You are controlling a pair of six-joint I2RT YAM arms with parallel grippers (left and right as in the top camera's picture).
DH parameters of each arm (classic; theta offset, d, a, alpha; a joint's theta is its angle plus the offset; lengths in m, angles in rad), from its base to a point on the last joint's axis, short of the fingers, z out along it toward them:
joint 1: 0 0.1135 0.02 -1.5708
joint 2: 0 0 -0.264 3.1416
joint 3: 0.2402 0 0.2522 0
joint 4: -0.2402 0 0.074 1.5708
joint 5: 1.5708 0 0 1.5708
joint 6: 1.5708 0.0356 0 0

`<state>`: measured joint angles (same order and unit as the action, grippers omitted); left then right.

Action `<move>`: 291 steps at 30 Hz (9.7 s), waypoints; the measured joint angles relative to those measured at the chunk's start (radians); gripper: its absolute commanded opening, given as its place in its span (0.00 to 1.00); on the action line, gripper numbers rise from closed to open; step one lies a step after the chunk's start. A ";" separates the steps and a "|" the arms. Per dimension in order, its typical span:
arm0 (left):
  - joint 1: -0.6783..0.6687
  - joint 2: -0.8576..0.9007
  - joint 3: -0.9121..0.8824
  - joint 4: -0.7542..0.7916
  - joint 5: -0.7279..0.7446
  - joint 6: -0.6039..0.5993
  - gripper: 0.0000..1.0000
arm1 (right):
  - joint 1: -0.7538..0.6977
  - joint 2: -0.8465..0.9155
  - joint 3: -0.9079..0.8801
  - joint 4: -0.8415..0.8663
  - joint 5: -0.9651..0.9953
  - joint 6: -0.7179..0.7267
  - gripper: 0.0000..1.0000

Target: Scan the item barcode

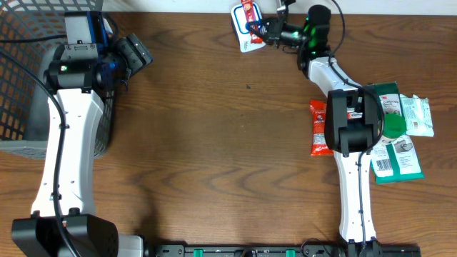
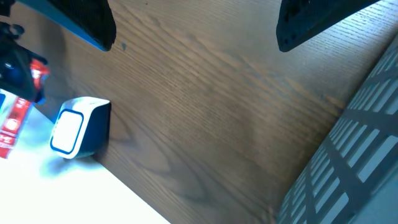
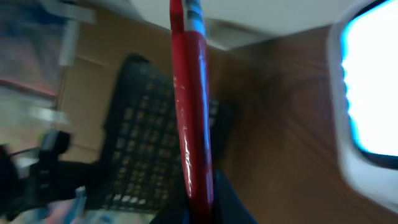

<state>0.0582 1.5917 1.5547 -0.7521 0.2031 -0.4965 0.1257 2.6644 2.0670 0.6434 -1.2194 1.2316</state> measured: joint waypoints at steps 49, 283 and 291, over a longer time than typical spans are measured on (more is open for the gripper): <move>0.000 0.000 0.000 0.000 0.000 0.000 0.83 | 0.080 -0.831 -0.184 -2.147 1.260 -1.111 0.01; -0.068 -1.581 -1.092 1.015 -0.152 0.082 0.84 | -0.056 -2.652 -2.061 -0.713 1.233 -1.119 0.99; -0.073 -1.580 -1.419 1.256 -0.150 0.082 0.83 | -0.056 -2.652 -2.061 -0.714 1.233 -1.119 0.99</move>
<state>-0.0151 0.0113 0.1360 0.5041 0.0532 -0.4141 0.0692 0.0120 0.0063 -0.0704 0.0139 0.1123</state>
